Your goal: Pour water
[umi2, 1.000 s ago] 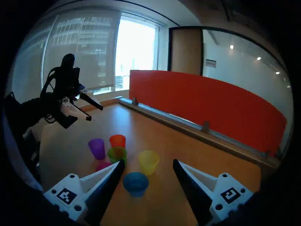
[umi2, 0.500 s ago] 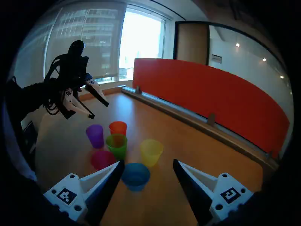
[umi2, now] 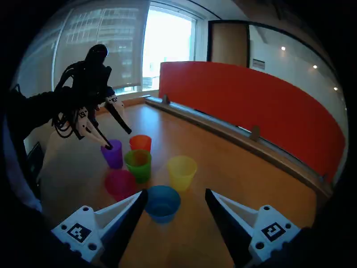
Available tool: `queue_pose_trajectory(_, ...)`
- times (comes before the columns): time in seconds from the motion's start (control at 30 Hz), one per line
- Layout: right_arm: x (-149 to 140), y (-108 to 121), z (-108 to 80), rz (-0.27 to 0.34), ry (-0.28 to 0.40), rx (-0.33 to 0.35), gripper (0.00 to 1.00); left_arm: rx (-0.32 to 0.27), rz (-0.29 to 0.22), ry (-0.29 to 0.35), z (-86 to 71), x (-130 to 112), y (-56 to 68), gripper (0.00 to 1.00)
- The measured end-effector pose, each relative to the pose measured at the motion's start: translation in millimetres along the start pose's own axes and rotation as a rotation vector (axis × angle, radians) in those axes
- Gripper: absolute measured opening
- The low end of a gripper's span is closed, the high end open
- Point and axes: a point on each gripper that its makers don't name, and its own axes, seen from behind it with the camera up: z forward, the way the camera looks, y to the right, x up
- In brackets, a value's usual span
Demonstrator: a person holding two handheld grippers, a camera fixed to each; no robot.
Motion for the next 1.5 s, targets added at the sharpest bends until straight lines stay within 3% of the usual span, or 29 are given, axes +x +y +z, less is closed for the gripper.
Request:
queue_pose_trajectory(0.37,-9.0,0.9,7.1,0.015,-0.012,0.013,1.00,-0.042,0.026,-0.071,21.3,-12.6,12.7,0.99)
queue_pose_trajectory(0.87,-14.1,-0.6,8.5,0.012,-0.021,0.021,1.00,-0.060,0.038,-0.131,34.3,-19.2,19.3,0.99)
queue_pose_trajectory(1.5,-24.9,-4.5,14.5,0.008,-0.042,0.040,1.00,-0.049,0.041,-0.166,53.2,-12.8,11.9,0.99)
